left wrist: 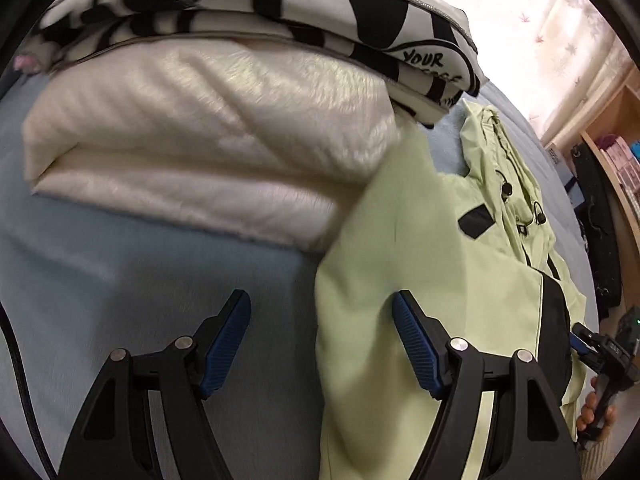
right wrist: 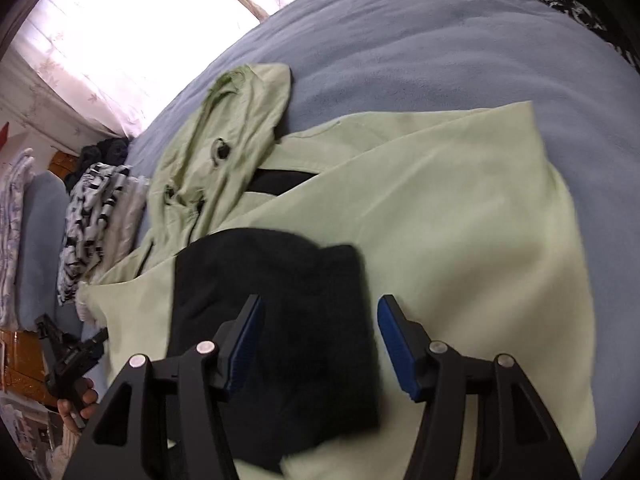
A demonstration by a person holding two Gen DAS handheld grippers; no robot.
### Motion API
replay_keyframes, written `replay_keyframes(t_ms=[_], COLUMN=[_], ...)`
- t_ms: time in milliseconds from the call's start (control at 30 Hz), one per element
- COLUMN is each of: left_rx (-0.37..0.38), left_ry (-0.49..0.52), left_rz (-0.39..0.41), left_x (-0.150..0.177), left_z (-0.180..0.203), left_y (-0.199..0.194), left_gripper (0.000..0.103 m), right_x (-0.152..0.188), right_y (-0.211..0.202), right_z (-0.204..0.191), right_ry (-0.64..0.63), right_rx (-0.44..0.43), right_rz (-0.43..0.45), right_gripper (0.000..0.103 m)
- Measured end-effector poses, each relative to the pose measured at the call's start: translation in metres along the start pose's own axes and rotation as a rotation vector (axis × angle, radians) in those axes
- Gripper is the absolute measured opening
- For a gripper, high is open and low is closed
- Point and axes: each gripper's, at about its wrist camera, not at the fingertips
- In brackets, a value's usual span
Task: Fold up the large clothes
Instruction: 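Grasp the jacket side edge with the left gripper while the right gripper holds the sleeves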
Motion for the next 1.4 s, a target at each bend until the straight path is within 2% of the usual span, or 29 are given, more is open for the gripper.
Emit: replay_keyframes(t_ms=[233, 300, 333, 367, 400, 433, 467, 533, 633, 733, 800, 833, 900, 933, 967, 1000, 1033, 1067, 1167, 1300, 1367, 1400], left_rx=[0.079, 0.056, 0.03, -0.002, -0.024, -0.067, -0.093, -0.143, -0.249, -0.356, -0.409, -0.425, -0.441, -0.446, -0.455, -0.47, -0.474, -0.476, -0.46, -0.323, -0.257, -0.229], left_ry=[0.099, 0.127, 0.137, 0.141, 0.138, 0.148, 0.162, 0.207, 0.29, 0.318, 0.322, 0.325, 0.34, 0.345, 0.348, 0.342, 0.335, 0.32, 0.277, 0.239, 0.24, 0.241], left_rz=[0.0, 0.036, 0.049, 0.055, 0.079, 0.119, 0.153, 0.251, 0.354, 0.355, 0.333, 0.324, 0.326, 0.327, 0.328, 0.335, 0.343, 0.356, 0.372, 0.319, 0.274, 0.249], left_x=[-0.016, -0.017, -0.018, -0.019, -0.019, -0.019, -0.018, -0.015, -0.01, -0.006, -0.004, -0.002, 0.0, 0.0, -0.001, -0.001, -0.001, -0.001, 0.001, 0.019, 0.033, 0.042], left_z=[0.019, 0.029, 0.033, 0.037, 0.039, 0.044, 0.049, 0.065, 0.086, 0.085, 0.079, 0.078, 0.08, 0.083, 0.085, 0.086, 0.083, 0.082, 0.082, 0.1, 0.116, 0.126], left_y=[0.014, 0.011, 0.009, 0.007, 0.002, -0.005, -0.012, -0.032, -0.04, -0.022, -0.006, -0.001, -0.003, -0.006, -0.012, -0.02, -0.03, -0.042, -0.07, -0.092, -0.088, -0.081], left_gripper=[0.072, 0.045, 0.018, 0.006, 0.006, 0.004, 0.003, 0.003, 0.003, 0.003, 0.005, 0.007, 0.01, 0.016, 0.028, 0.034, 0.044, 0.049, 0.049, 0.048, 0.04, 0.04], right_x=[-0.008, -0.005, -0.003, -0.002, 0.001, 0.003, 0.005, 0.007, 0.01, 0.009, 0.007, 0.006, 0.004, 0.002, 0.003, 0.003, 0.005, 0.006, 0.014, 0.033, 0.045, 0.052], right_y=[0.016, 0.017, 0.017, 0.018, 0.018, 0.019, 0.02, 0.015, -0.002, 0.008, 0.026, 0.037, 0.035, 0.029, 0.023, 0.015, 0.007, -0.001, -0.022, -0.034, -0.027, -0.022], right_z=[-0.003, -0.006, -0.009, -0.012, -0.016, -0.019, -0.023, -0.029, -0.042, -0.049, -0.047, -0.045, -0.044, -0.044, -0.045, -0.045, -0.045, -0.045, -0.043, -0.049, -0.063, -0.072], right_ry=[-0.048, -0.08, -0.1, -0.121, -0.151, -0.174, -0.205, -0.226, -0.253, -0.276, -0.28, -0.277, -0.258, -0.247, -0.242, -0.252, -0.258, -0.266, -0.26, -0.24, -0.255, -0.268], right_rx=[-0.056, -0.043, -0.031, -0.015, 0.014, 0.041, 0.082, 0.086, 0.086, 0.178, 0.234, 0.259, 0.257, 0.259, 0.255, 0.239, 0.239, 0.238, 0.197, 0.094, 0.05, 0.03], right_rz=[0.0, 0.013, 0.023, 0.028, 0.04, 0.046, 0.049, 0.083, 0.215, 0.282, 0.241, 0.191, 0.18, 0.183, 0.192, 0.204, 0.223, 0.234, 0.239, 0.205, 0.151, 0.126], right_gripper=[0.059, 0.06, 0.06, 0.059, 0.052, 0.031, 0.028, 0.026, 0.025, 0.026, 0.029, 0.032, 0.033, 0.033, 0.034, 0.034, 0.037, 0.039, 0.041, 0.041, 0.041, 0.041])
Point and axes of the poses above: each gripper's, at about its wrist camera, not at the fingertips, and y roughly the way its jaws point, z to its right, x to its underside, and after that the axes turned 4 degrees about y, right-handed
